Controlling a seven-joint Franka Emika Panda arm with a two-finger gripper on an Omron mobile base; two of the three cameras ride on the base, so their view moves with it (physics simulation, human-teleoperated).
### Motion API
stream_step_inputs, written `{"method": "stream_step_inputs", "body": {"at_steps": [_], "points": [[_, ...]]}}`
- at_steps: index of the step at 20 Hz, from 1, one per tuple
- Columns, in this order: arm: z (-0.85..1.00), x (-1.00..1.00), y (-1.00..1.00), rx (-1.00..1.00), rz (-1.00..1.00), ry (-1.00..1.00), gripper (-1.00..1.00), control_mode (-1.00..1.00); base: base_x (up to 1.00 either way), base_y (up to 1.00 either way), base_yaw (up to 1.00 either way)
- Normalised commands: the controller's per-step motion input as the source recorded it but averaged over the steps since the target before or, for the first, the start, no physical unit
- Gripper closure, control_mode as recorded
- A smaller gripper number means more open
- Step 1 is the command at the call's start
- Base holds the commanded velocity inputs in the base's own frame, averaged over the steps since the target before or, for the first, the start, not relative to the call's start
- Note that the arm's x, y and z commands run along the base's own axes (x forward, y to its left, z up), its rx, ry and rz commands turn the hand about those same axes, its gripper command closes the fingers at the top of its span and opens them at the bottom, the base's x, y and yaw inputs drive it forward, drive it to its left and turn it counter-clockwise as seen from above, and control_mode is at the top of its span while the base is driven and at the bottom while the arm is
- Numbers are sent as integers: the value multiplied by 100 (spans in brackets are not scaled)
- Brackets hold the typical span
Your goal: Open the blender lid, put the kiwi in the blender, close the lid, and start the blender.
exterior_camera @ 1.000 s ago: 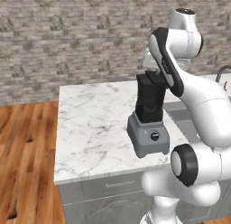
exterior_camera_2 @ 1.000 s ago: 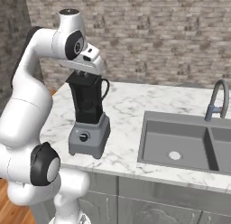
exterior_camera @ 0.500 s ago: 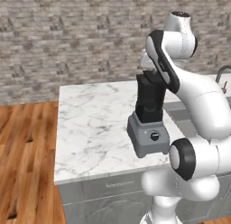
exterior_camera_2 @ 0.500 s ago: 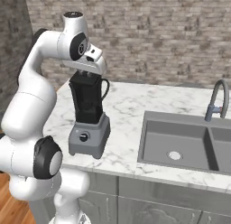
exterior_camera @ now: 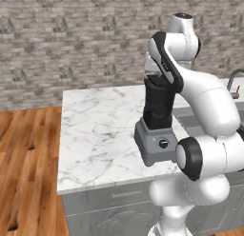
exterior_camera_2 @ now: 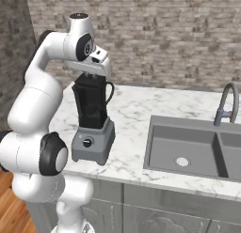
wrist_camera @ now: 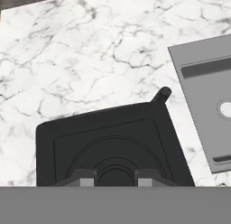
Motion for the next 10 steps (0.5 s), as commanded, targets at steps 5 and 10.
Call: {"method": "stream_step_inputs", "body": {"at_steps": [5,10], "points": [[-22,0,2,-1,0,0,100,-100,0,0,0],[-32,0,6,-6,0,0,100,-100,0,0,0]]}}
